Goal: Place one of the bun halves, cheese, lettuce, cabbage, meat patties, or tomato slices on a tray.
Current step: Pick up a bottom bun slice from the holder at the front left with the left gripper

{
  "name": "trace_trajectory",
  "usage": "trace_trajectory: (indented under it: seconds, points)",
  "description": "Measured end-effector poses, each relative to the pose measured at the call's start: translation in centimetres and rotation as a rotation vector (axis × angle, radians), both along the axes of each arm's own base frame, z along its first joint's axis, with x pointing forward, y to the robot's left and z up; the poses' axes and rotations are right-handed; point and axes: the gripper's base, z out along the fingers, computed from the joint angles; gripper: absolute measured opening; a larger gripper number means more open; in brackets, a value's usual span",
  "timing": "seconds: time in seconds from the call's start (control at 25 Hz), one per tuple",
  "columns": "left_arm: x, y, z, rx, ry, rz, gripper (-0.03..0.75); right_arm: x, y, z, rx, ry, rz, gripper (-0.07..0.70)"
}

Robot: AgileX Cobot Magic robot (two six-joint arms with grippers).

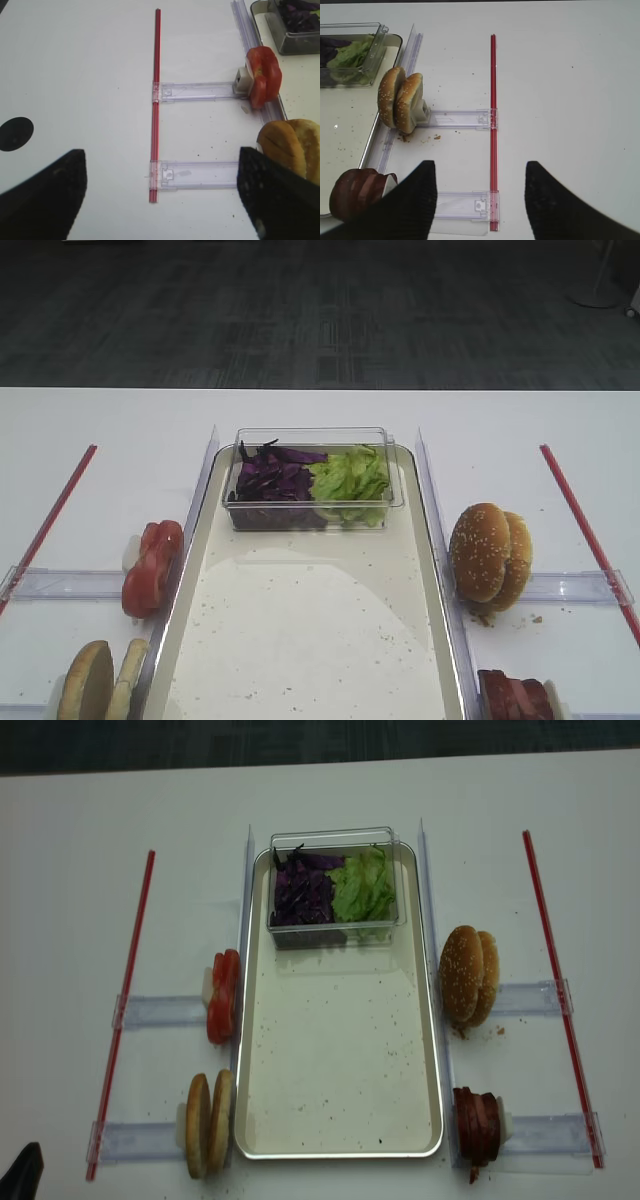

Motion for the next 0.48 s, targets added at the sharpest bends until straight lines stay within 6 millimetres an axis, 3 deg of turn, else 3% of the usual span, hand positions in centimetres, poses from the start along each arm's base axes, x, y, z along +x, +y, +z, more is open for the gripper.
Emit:
trace_trajectory:
  seconds: [0.2,0.48]
  points:
    - [0.3,0.0,-0.1,-0.001,0.038,0.001,0.565,0.0,0.0,0.0,0.0,0.0,0.0,0.427]
    - [4.3,0.1,-0.1,-0.01,0.338,0.002,0.565,0.0,0.0,0.0,0.0,0.0,0.0,0.427]
